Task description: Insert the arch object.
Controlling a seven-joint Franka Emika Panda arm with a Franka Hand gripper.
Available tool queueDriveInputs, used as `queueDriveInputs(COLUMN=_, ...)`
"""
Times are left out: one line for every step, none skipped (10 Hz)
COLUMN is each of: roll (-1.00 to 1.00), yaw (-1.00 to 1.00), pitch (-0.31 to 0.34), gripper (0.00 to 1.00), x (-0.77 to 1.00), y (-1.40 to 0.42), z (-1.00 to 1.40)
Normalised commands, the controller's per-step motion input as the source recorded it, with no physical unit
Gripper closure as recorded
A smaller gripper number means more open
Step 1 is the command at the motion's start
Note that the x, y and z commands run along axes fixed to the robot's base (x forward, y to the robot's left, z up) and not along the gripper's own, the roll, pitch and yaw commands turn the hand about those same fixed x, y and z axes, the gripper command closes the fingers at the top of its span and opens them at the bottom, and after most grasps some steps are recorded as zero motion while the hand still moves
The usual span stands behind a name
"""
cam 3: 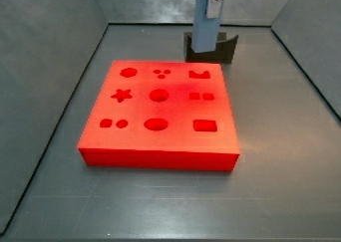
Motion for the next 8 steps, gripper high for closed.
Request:
queueDriveInputs(roll=0.03, yaw=-0.88, pitch=0.000, gripper=1.00, x=0.11, y=0.00, z=-0.18)
queueDriveInputs(roll=0.03, yaw=-0.84, pitch=0.009, gripper=1.00, x=0.14, y=0.00, z=-0.17)
queueDriveInputs(roll=0.00, yaw=-0.33, pitch=0.016, gripper=1.00, x=0.07, y=0.00, z=0.00)
queueDriveInputs(roll=0.00, yaw=0.00, pitch=0.000, gripper=1.00, x=0.00, y=0.00, z=-0.02)
queueDriveInputs(roll=0.00, yaw=-0.02, pitch=-0.036, gripper=1.00, x=0.05, y=0.00, z=-0.24)
queueDriveInputs(roll=0.01, yaw=0.00, pitch=-0.060, gripper=1.00, x=0.05, y=0.00, z=-0.30)
queueDriveInputs(roll=0.02, yaw=-0.07, pitch=-0.081, gripper=1.00, x=0.16, y=0.00, z=-0.39)
queueDriveInputs(roll=0.00, yaw=-0.21, pitch=-0.099, gripper=1.00, x=0.22, y=0.00, z=-0.39)
